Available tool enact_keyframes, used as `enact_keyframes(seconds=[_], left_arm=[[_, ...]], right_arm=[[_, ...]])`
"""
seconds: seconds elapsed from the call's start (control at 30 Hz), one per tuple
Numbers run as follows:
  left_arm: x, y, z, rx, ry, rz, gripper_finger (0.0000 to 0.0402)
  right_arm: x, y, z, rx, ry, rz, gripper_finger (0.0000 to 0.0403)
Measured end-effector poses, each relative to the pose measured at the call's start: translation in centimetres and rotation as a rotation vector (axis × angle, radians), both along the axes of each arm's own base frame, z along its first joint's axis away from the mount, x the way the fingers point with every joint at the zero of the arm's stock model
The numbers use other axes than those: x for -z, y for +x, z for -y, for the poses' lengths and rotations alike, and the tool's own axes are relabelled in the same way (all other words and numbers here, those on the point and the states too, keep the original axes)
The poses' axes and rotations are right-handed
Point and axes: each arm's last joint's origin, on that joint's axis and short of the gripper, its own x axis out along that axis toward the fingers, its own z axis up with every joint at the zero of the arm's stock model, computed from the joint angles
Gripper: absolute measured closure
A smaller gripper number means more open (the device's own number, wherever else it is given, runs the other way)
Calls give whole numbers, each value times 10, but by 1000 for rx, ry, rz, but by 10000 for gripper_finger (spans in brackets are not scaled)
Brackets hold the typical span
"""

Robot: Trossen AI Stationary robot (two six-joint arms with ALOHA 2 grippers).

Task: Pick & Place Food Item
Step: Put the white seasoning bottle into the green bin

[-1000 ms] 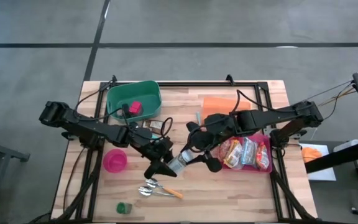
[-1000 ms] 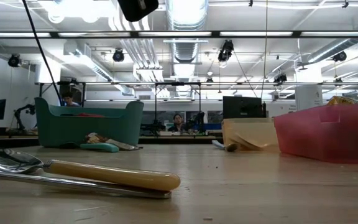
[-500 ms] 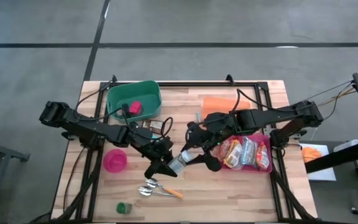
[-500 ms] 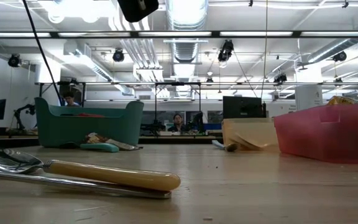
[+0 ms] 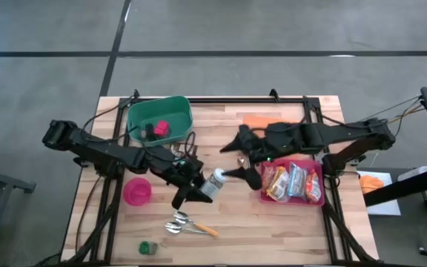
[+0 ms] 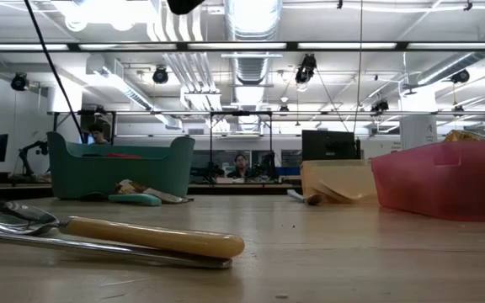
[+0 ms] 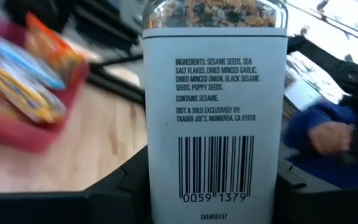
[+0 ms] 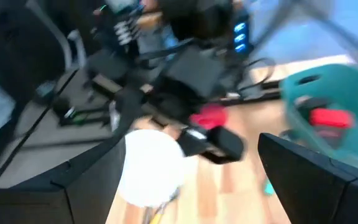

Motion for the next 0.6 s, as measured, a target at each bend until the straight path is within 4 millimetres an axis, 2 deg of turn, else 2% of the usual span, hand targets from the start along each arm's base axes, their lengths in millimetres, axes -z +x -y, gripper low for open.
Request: enact_keyframes(seconds=[0.17,0.3,0.6], left_arm=[[-15,-6,-9,-253,77,97,220],[-24,-6,-14,-434,118,189,220],[-34,-4,-14,-448,217,337,220]], right_arm=[[-17,-12,5,117,54,85,40],[-22,-14,1,159,75,124,40],[-21,-7,-3,236,57,174,39]])
